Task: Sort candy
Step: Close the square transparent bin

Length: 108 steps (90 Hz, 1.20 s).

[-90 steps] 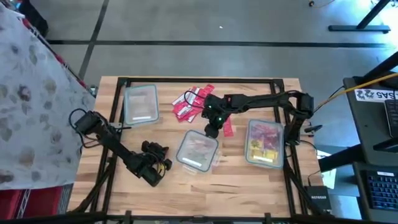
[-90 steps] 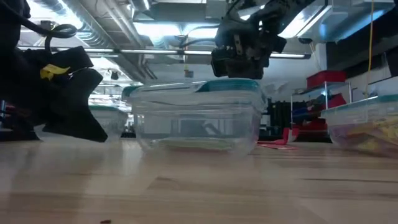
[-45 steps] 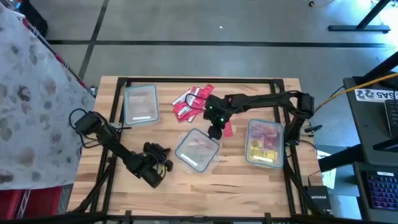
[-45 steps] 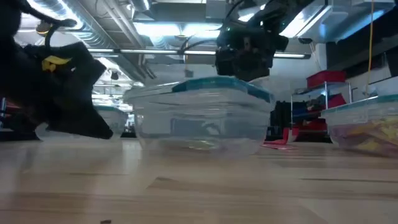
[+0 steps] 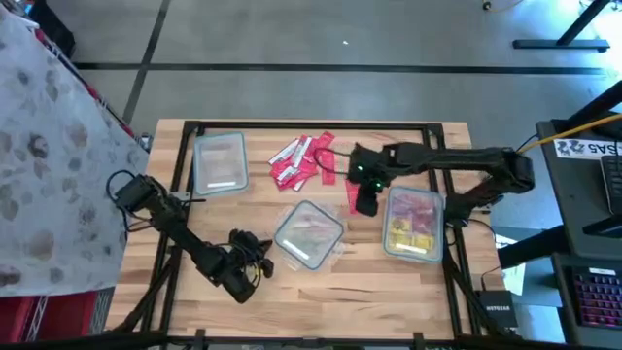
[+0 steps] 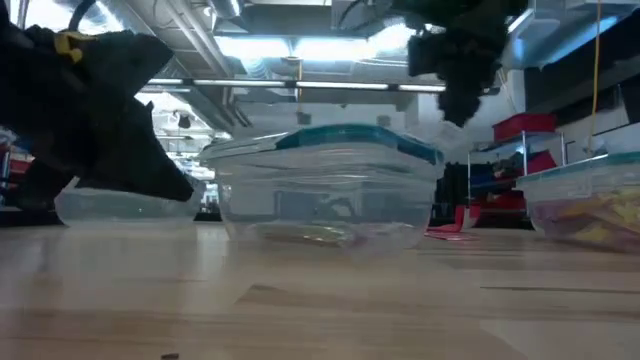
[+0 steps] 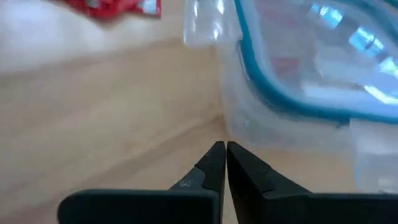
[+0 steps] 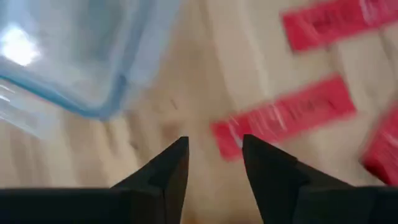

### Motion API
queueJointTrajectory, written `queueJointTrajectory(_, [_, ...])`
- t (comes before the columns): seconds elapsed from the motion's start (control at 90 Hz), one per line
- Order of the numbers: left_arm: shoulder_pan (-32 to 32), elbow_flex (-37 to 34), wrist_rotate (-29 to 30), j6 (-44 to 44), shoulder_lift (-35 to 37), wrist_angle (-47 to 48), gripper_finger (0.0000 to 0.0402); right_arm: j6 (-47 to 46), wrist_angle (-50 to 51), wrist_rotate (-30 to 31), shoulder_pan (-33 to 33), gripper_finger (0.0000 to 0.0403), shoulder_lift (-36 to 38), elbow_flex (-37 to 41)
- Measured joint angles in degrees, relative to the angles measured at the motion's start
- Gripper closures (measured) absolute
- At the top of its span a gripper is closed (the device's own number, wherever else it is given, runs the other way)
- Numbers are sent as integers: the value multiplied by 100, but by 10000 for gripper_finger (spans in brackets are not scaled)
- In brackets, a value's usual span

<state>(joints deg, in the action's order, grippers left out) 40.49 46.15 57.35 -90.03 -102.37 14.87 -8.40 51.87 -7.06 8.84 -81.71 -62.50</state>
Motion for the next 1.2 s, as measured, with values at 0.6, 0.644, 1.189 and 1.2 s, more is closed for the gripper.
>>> queueJointTrajectory(0.6, [-389,2,-384,1247,-210,-1984,402,-951,-3143,137,-350,265,-19,2028])
queueJointTrajectory(0.644, [-424,2,-346,1312,-203,-2101,402,-1112,-3075,377,-408,265,-84,2028])
queueJointTrajectory(1.189, [-435,2,-32,2130,692,-1902,402,-1168,-4316,-76,-1028,265,-1047,2028])
queueJointTrajectory(1.2, [-433,2,-31,2128,716,-1879,402,-1171,-4314,-64,-1043,265,-1045,2028])
